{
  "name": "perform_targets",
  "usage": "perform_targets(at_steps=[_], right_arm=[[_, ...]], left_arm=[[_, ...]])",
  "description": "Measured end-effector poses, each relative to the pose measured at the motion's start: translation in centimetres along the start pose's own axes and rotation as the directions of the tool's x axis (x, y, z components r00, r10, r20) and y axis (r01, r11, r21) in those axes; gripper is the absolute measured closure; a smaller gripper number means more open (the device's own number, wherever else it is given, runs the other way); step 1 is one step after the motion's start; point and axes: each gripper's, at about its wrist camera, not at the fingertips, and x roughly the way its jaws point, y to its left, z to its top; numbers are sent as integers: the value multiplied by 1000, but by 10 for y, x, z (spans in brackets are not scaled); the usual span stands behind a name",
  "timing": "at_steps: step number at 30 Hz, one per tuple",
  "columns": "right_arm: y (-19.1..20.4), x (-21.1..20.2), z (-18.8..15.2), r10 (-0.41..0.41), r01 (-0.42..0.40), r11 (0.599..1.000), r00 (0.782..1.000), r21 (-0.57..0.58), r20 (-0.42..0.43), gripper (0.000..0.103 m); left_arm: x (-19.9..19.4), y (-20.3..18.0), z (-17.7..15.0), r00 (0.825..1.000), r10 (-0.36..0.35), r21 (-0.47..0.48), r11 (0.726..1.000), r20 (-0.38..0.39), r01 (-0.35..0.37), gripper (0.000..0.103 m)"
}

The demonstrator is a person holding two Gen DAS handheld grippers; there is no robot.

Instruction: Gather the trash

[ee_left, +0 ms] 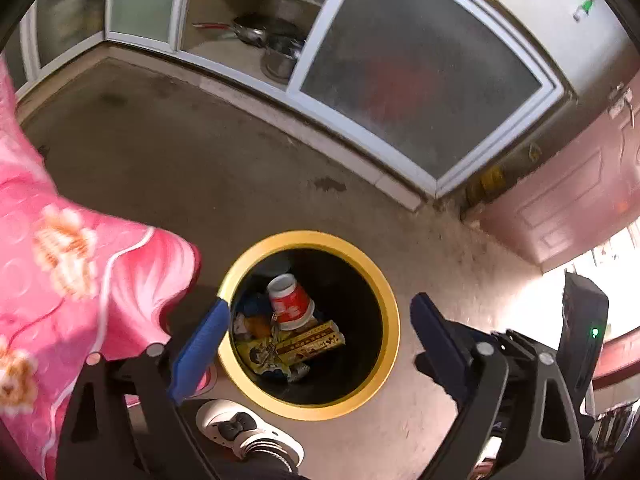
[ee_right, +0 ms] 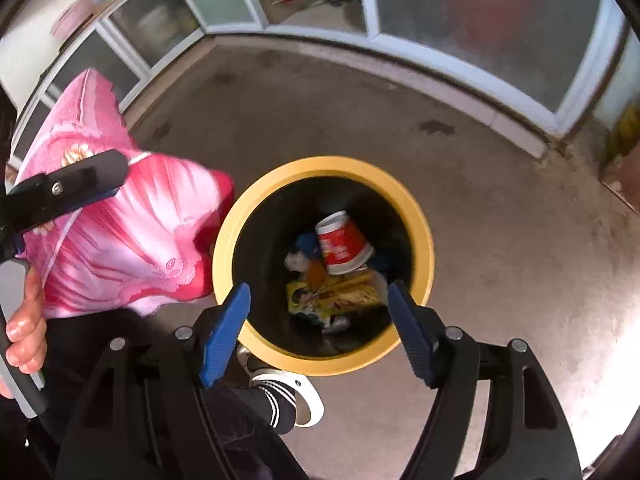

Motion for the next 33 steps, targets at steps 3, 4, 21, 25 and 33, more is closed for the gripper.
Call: perform_targets(at_steps=[3, 4, 21, 25, 33], right_arm=[[-3, -28, -8, -68, 65, 998, 992, 27, 108, 21], [-1, -38, -11, -82, 78, 996, 987, 34, 141, 15], [109, -164, -73, -238, 304, 953, 710, 16, 663, 8], [128, -188, -81, -305, 286, 947, 646, 148, 700, 8], [173, -220, -111, -466, 384, 871, 452, 306, 761, 8]], left_arm=[[-20, 2, -6, 998, -25, -12, 1000, 50, 26, 13], [-31, 2, -10, 996, -24, -11, 1000, 85, 25, 13], [-217, -25, -94, 857, 48, 218, 958, 514, -184, 8], [-266, -19, -125, 786, 37, 187, 963, 618, -192, 8], [-329, 1, -181, 631, 97, 73, 968, 770, -238, 8]])
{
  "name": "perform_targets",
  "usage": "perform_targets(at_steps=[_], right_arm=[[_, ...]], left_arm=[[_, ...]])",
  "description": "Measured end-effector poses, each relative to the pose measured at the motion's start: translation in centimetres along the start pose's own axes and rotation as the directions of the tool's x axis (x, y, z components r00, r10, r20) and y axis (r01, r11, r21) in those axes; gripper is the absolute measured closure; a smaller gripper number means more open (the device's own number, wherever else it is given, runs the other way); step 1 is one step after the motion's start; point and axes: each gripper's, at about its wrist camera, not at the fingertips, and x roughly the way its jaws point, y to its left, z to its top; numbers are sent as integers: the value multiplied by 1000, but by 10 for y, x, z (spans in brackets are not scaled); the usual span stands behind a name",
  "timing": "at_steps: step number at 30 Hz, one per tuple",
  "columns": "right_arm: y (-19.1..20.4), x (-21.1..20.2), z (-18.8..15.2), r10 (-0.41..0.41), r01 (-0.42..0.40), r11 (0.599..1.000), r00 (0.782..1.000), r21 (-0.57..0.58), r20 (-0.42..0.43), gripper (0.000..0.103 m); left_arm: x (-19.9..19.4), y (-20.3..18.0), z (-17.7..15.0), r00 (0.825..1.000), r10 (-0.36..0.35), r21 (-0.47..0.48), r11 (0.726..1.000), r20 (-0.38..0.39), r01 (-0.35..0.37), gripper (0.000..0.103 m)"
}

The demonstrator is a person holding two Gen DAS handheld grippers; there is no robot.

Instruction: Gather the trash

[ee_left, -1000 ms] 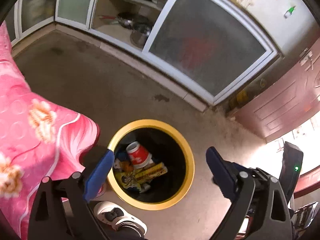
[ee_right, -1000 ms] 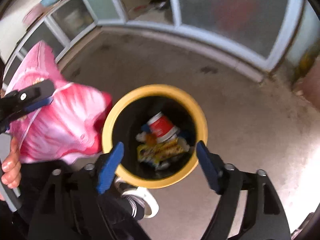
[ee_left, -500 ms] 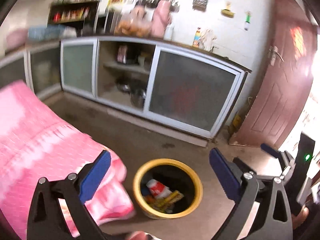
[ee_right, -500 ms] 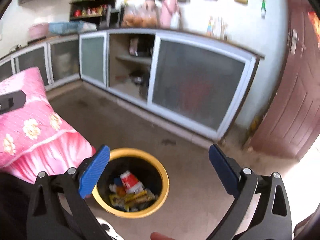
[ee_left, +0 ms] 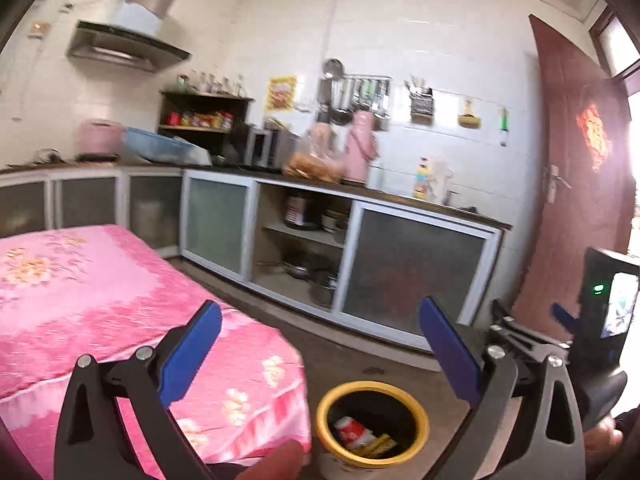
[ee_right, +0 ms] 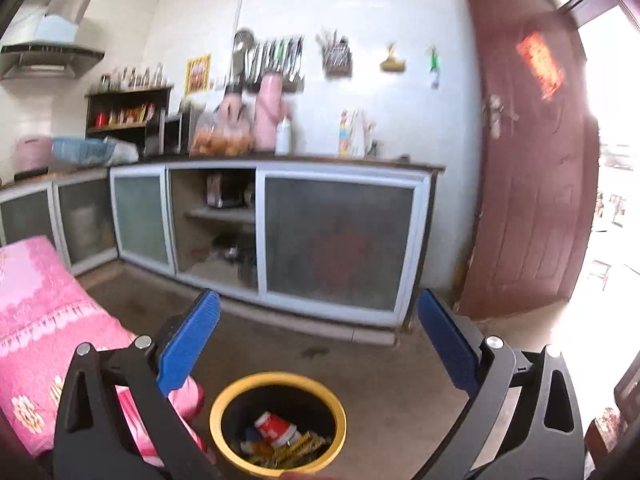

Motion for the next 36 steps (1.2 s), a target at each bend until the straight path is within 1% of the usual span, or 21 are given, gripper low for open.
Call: perform_targets(at_steps=[2, 3, 5, 7, 9, 11, 13, 15, 16, 18, 20, 21, 24, 27, 28, 30, 31, 32, 33, 35, 36], right_arm=[[7, -12, 4, 7, -8, 1000, 1000, -22, -14, 8], [8, -17, 5, 14, -14, 1000, 1000, -22, -14, 8], [9, -31, 7, 52, -52, 998, 998, 24, 19, 8], [7, -41, 7, 117, -120, 990, 992, 75, 37, 8], [11, -55, 6, 128, -132, 989, 990, 69, 61, 8], [14, -71, 3, 122, -128, 991, 985, 44, 119, 8], [11, -82, 1, 97, -104, 994, 980, 32, 175, 8], [8, -87, 3, 87, -94, 995, 976, 23, 198, 8], [6, -87, 4, 75, -81, 997, 977, 18, 200, 8], [-1, -83, 3, 65, -71, 997, 986, 30, 155, 8], [-6, -80, -5, 45, -50, 998, 992, 39, 117, 8], [-8, -78, -10, 26, -31, 999, 993, 39, 116, 8], [-9, -77, -19, 4, -10, 999, 993, 49, 116, 8], [1, -74, -30, 1, -4, 1000, 992, 20, 122, 8], [9, -71, -32, 4, -3, 1000, 993, -10, 115, 8], [20, -70, -30, -6, 11, 999, 993, -46, 114, 8], [25, -70, -30, -24, 31, 998, 991, -52, 130, 8], [26, -71, -30, -28, 34, 999, 989, -42, 145, 8], [25, -74, -31, -21, 24, 999, 988, -22, 155, 8], [18, -77, -35, 30, -36, 999, 987, 32, 159, 8], [16, -78, -37, 45, -52, 998, 986, 43, 161, 8]], left_arm=[[-10, 5, 1, 997, 72, -6, 997, -13, -72, 8], [-15, 7, 0, 995, 96, -17, 995, -16, -96, 8], [-29, 13, -1, 989, 147, -49, 988, 2, -146, 8], [-40, 15, -2, 982, 187, -57, 981, 16, -185, 8], [-50, 16, -6, 975, 222, -53, 974, 17, -221, 8], [-54, 15, -8, 974, 227, -48, 973, 1, -226, 8], [-54, 9, -12, 975, 218, -10, 976, -37, -219, 8], [-57, 4, -15, 978, 205, 8, 979, -35, -205, 8], [-59, 2, -16, 978, 206, 10, 978, -26, -206, 8], [-62, -4, -20, 976, 217, 10, 976, 11, -217, 8], [-62, -9, -27, 967, 252, 8, 968, 34, -253, 8], [-62, -10, -31, 965, 261, -2, 965, 34, -261, 8], [-56, -6, -47, 960, 279, -67, 958, -17, -280, 8], [-52, 1, -59, 942, 332, -106, 936, -48, -335, 8], [-51, 2, -61, 937, 344, -110, 931, -53, -348, 8], [-53, 7, -65, 922, 382, -126, 913, -68, -388, 8], [-54, 10, -64, 916, 394, -133, 907, -71, -400, 8], [-55, 13, -66, 905, 418, -143, 894, -78, -425, 8], [-56, 14, -67, 898, 432, -148, 886, -84, -440, 8], [-56, 17, -69, 890, 446, -153, 877, -96, -456, 8], [-56, 17, -70, 885, 455, -154, 871, -102, -466, 8]])
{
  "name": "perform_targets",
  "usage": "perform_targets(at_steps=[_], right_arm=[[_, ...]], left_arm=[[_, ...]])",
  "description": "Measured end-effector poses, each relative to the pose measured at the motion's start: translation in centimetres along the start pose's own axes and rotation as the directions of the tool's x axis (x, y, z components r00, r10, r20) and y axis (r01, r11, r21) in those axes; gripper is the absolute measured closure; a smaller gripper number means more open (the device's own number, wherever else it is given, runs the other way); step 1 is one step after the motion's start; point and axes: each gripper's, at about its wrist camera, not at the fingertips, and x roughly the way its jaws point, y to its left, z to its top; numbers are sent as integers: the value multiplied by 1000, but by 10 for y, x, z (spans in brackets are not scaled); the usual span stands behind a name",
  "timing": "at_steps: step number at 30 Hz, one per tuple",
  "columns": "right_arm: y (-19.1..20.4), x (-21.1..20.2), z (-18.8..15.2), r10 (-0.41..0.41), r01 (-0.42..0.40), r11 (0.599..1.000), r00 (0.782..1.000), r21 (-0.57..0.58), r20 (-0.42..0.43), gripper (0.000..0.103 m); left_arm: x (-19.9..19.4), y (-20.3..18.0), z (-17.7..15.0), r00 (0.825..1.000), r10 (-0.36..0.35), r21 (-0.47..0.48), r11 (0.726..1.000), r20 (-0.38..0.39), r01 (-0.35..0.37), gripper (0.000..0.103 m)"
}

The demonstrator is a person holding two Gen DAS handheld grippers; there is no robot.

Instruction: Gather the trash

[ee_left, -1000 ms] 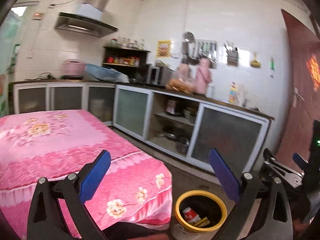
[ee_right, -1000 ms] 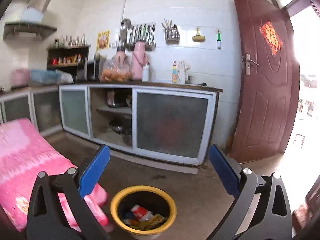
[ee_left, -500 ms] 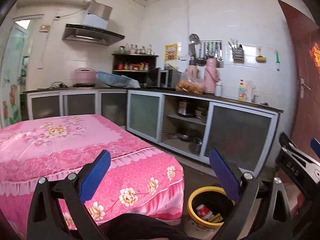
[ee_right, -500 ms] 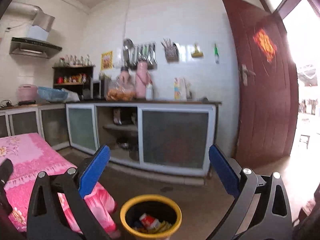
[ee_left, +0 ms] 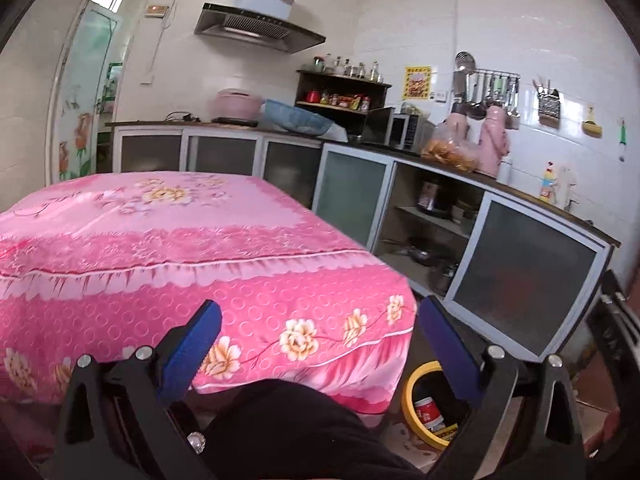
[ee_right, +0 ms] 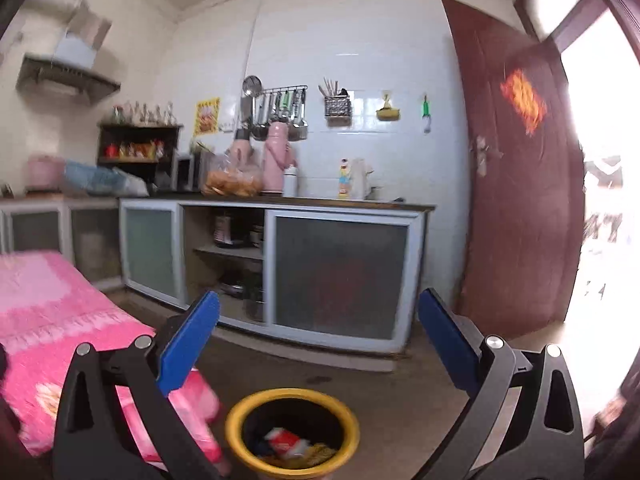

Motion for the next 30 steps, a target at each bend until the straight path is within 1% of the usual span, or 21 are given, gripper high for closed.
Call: perform_targets(at_steps=[1, 4, 8, 10, 15, 18, 20, 25, 27, 30], right_arm=[[-1, -2, -4, 25, -25, 1000, 1000, 6, 3, 8], [1, -7, -17, 63, -63, 997, 998, -39, 6, 8], [-4, -6, -22, 103, -103, 995, 995, -9, -16, 8], [-4, -6, -24, 122, -123, 992, 992, -7, -23, 8], [-2, -8, -26, 134, -134, 991, 991, -3, -20, 8], [-3, -9, -26, 136, -136, 991, 991, 3, -18, 8], [-2, -9, -27, 139, -139, 990, 990, 3, -23, 8], [-4, -17, -27, 166, -166, 986, 986, 10, -5, 8], [-5, -16, -26, 164, -164, 986, 986, 12, -15, 8], [-6, -14, -25, 138, -138, 990, 990, 6, -43, 8]], left_arm=[[0, 0, -1, 1000, 9, 0, 1000, -1, -9, 8], [-5, -2, -5, 999, 28, 17, 999, 20, -28, 8], [-11, -2, -5, 998, 38, 22, 999, 54, -39, 8], [-12, -2, -6, 998, 37, 24, 999, 59, -38, 8], [-7, -3, -8, 999, 35, 35, 999, 30, -36, 8], [-9, -2, -9, 998, 46, 35, 998, 35, -47, 8], [-11, -3, -10, 996, 75, 45, 996, 40, -77, 8], [-16, -2, -13, 994, 94, 46, 994, 48, -96, 8], [-18, -2, -13, 994, 100, 46, 994, 47, -102, 8], [-20, -3, -14, 994, 103, 49, 993, 45, -105, 8]])
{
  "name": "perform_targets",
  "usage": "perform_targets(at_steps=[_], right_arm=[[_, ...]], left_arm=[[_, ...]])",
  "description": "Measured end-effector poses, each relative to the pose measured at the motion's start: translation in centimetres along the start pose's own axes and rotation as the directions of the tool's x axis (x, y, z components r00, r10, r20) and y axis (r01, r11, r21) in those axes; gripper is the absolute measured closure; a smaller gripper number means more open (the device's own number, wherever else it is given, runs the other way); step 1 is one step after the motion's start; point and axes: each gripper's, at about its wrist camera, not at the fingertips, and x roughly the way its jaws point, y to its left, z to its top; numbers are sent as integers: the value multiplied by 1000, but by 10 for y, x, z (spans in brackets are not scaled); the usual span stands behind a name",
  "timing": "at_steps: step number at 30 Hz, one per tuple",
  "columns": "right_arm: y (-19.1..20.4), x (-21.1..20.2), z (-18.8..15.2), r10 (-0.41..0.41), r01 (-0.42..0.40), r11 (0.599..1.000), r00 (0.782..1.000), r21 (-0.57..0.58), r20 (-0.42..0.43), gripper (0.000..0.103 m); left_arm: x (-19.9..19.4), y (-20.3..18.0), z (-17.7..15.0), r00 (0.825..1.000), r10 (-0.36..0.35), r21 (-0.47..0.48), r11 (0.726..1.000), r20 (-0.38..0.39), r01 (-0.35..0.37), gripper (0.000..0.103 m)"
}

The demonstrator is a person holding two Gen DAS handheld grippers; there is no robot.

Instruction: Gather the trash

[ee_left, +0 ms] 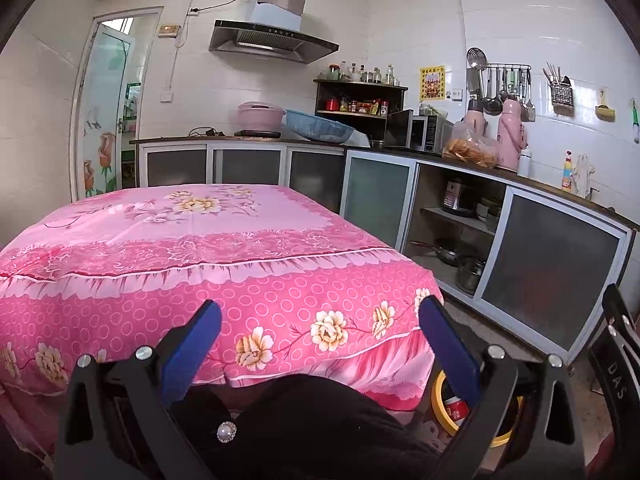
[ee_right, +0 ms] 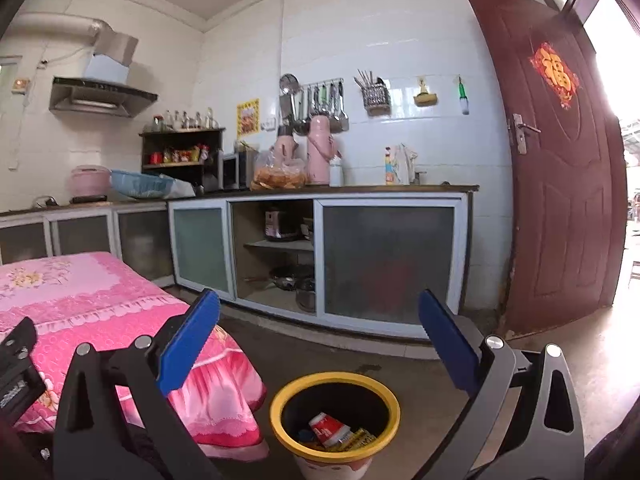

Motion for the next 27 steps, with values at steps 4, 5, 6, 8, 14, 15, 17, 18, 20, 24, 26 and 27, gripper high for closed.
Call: perform_targets(at_steps=[4, 5, 6, 8, 14, 15, 17, 18, 20, 24, 26, 27], right_arm=[[-1, -5, -1, -2, 2, 1000, 1000, 4, 15, 8], [0, -6, -1, -1, 1, 1000, 1000, 3, 20, 8], [0, -7, -2, 4, -5, 1000, 1000, 2, 23, 8], [0, -7, -2, 7, -7, 1000, 1000, 2, 24, 8], [-1, -9, -4, 16, -16, 1000, 1000, 5, 20, 8], [0, -9, -5, 13, -13, 1000, 1000, 5, 18, 8], [0, -8, -5, 5, -5, 1000, 1000, 6, 9, 8], [0, -7, -6, 3, -3, 1000, 1000, 7, 2, 8], [0, -4, -5, -2, 2, 1000, 1000, 8, -8, 8], [1, -2, -6, 0, 0, 1000, 1000, 5, -20, 8], [2, -1, -4, 6, -6, 1000, 1000, 3, -21, 8], [3, -1, -4, 12, -12, 1000, 1000, 1, -21, 8]], left_arm=[[-2, -2, -1, 1000, -4, 18, 1000, 11, 4, 8], [-2, -4, -2, 1000, -6, 26, 1000, 13, 6, 8], [-3, -4, -2, 1000, -7, 31, 1000, 15, 7, 8], [-4, -4, -2, 1000, -10, 31, 999, 18, 10, 8], [-3, -5, -1, 1000, -26, 39, 999, 14, 25, 8], [-2, -5, -1, 1000, -27, 41, 999, 12, 26, 8], [-1, -6, -1, 1000, -30, 43, 999, 9, 30, 8], [-1, -6, -1, 999, -33, 43, 999, 8, 32, 8], [0, -7, -1, 999, -33, 43, 999, 4, 33, 8], [2, -9, -1, 999, -41, 51, 998, 1, 41, 8], [1, -10, -1, 999, -46, 55, 997, 5, 46, 8], [1, -10, -1, 999, -47, 56, 997, 7, 47, 8]])
